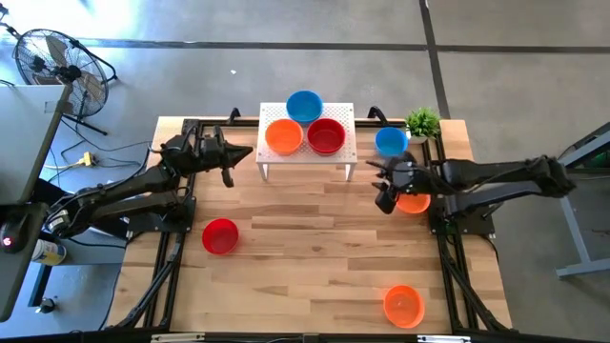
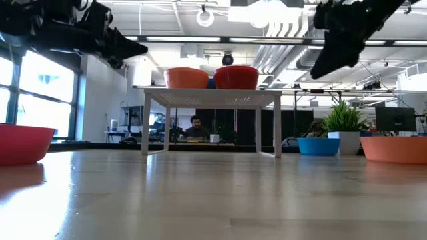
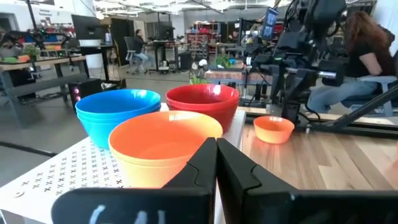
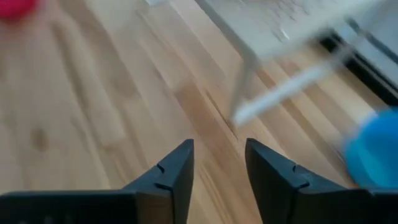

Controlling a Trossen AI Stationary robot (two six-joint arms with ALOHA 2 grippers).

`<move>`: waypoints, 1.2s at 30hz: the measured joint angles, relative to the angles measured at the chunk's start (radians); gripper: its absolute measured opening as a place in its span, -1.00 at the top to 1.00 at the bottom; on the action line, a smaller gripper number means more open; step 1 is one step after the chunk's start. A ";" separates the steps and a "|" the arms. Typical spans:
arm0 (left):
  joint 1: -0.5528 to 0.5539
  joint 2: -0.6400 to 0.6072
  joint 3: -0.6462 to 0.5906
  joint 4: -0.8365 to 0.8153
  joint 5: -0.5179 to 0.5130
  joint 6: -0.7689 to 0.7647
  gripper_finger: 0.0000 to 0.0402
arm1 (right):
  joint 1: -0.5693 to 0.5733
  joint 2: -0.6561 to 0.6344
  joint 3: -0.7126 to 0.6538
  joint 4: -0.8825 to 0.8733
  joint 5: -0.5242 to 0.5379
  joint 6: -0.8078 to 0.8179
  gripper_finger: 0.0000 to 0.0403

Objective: Pick & Place Mini bowls
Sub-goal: Stack the orange bowl on the orange bowl on the shelf

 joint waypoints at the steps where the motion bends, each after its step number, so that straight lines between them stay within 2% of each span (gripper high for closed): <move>1: 0.000 0.001 0.000 0.000 0.000 0.000 1.00 | 0.006 0.012 0.019 -0.061 0.011 0.029 0.30; 7: 0.000 0.018 0.000 -0.024 0.002 0.001 1.00 | 0.060 0.098 0.097 -0.328 -0.008 0.206 0.09; 15: 0.000 0.017 0.000 -0.040 -0.001 -0.003 1.00 | 0.126 0.214 0.102 -0.455 -0.093 0.415 -0.08; 24: 0.000 0.017 0.000 -0.077 -0.002 0.001 1.00 | 0.131 0.329 -0.006 -0.429 -0.164 0.611 -0.05; 32: 0.000 0.017 0.000 -0.086 -0.003 0.004 1.00 | 0.098 0.376 -0.073 -0.417 -0.118 0.784 0.06; 36: 0.000 0.017 0.000 -0.086 -0.003 0.004 1.00 | 0.085 0.377 -0.125 -0.299 -0.117 0.797 0.21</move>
